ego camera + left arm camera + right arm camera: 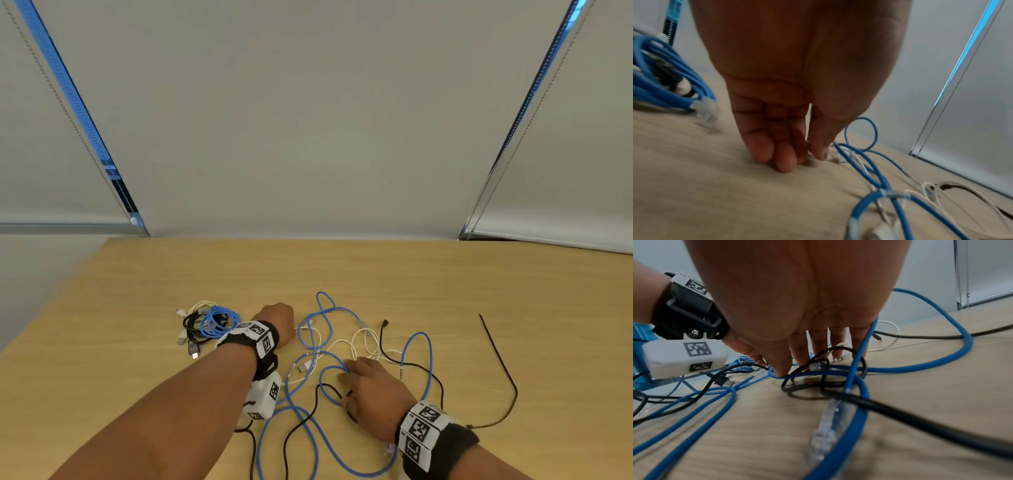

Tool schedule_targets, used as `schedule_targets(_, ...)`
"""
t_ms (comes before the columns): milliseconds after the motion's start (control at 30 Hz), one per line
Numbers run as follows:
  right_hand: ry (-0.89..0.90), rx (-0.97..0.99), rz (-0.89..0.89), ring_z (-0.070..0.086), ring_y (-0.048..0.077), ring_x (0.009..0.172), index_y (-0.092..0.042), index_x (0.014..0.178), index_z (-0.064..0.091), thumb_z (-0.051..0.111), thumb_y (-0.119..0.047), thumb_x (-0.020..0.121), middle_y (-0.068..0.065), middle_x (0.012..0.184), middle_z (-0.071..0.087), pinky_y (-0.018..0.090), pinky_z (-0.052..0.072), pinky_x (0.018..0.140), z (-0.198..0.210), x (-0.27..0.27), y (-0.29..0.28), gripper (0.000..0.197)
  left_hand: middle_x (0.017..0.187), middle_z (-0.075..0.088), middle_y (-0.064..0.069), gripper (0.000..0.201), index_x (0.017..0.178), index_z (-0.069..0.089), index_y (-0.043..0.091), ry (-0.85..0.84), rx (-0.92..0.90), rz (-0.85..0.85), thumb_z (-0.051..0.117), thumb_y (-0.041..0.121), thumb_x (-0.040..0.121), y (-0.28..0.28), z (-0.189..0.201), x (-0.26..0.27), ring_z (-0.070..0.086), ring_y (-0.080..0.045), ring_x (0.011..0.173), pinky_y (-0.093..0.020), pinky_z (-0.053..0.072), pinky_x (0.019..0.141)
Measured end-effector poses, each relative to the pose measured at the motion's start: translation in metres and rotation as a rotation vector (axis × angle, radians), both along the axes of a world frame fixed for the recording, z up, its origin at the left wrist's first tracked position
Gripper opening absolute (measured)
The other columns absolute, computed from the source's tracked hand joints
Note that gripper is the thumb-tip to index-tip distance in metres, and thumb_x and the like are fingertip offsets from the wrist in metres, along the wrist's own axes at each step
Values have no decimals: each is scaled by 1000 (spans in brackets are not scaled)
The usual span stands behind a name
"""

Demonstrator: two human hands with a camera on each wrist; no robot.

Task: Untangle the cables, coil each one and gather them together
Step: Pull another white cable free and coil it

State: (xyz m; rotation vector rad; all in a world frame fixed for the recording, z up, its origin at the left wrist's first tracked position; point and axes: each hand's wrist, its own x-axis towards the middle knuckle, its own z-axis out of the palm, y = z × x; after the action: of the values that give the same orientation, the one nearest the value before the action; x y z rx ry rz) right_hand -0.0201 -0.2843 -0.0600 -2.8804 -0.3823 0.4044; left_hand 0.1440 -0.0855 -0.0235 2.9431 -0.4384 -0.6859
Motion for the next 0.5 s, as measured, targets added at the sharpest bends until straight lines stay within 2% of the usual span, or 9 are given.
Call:
schedule_targets(67, 2, 11, 0, 24, 23, 146, -21, 144, 47, 44, -39, 99, 1, 160, 31, 37, 29, 118, 0, 1, -2, 48, 118, 67, -10, 23, 110, 68, 14, -62, -124, 87, 48, 14, 98, 9, 11, -1, 63, -31, 105, -41, 54, 91)
schedule_targets(167, 29, 31, 1, 26, 24, 146, -21, 143, 50, 46, -40, 98, 2, 159, 34, 37, 30, 118, 2, 3, -4, 48, 100, 73, -7, 24, 98, 72, 17, -242, -431, 211, 47, 18, 97, 22, 35, -5, 67, -29, 93, -39, 56, 85)
schedule_targets(200, 42, 44, 2, 28, 23, 145, -21, 141, 52, 47, -39, 98, 2, 157, 38, 36, 31, 117, 4, 5, -4, 48, 93, 74, -4, 20, 94, 72, 18, -278, -579, 243, 52, 18, 96, 25, 42, -7, 69, -27, 89, -38, 57, 83)
schedule_targets(267, 56, 115, -20, 42, 22, 136, -21, 135, 58, 52, -35, 96, 1, 145, 50, 32, 40, 110, 12, 10, -5, 42, 80, 72, 3, 15, 90, 69, 20, -239, -939, 305, 61, 9, 93, 30, 58, -15, 74, -23, 78, -40, 59, 79)
schedule_targets(333, 27, 210, -79, 56, 18, 119, -22, 125, 63, 55, -33, 95, -1, 129, 58, 25, 44, 95, 30, 18, -5, 33, 72, 68, 7, 26, 96, 63, 25, -175, -1203, 326, 64, -1, 91, 33, 74, -24, 75, -26, 75, -42, 61, 74)
schedule_targets(367, -9, 243, -118, 59, 16, 113, -23, 121, 65, 56, -34, 95, -2, 125, 59, 23, 44, 91, 41, 23, -6, 29, 73, 67, 7, 34, 102, 60, 29, -159, -1278, 318, 64, -2, 90, 34, 81, -28, 75, -28, 77, -41, 61, 72)
schedule_targets(433, -118, 332, -204, 60, 9, 105, -29, 114, 67, 57, -39, 97, -7, 119, 60, 21, 44, 87, 67, 35, -5, 22, 75, 66, 7, 47, 109, 56, 40, -171, -1356, 278, 67, -1, 89, 33, 93, -39, 75, -29, 81, -39, 62, 70)
schedule_targets(500, -188, 551, -293, 61, -1, 97, -39, 106, 67, 57, -45, 96, -17, 111, 64, 18, 46, 83, 100, 46, 2, 15, 76, 66, 8, 56, 115, 52, 48, -213, -1368, 212, 70, 2, 88, 27, 101, -51, 75, -25, 80, -36, 61, 69)
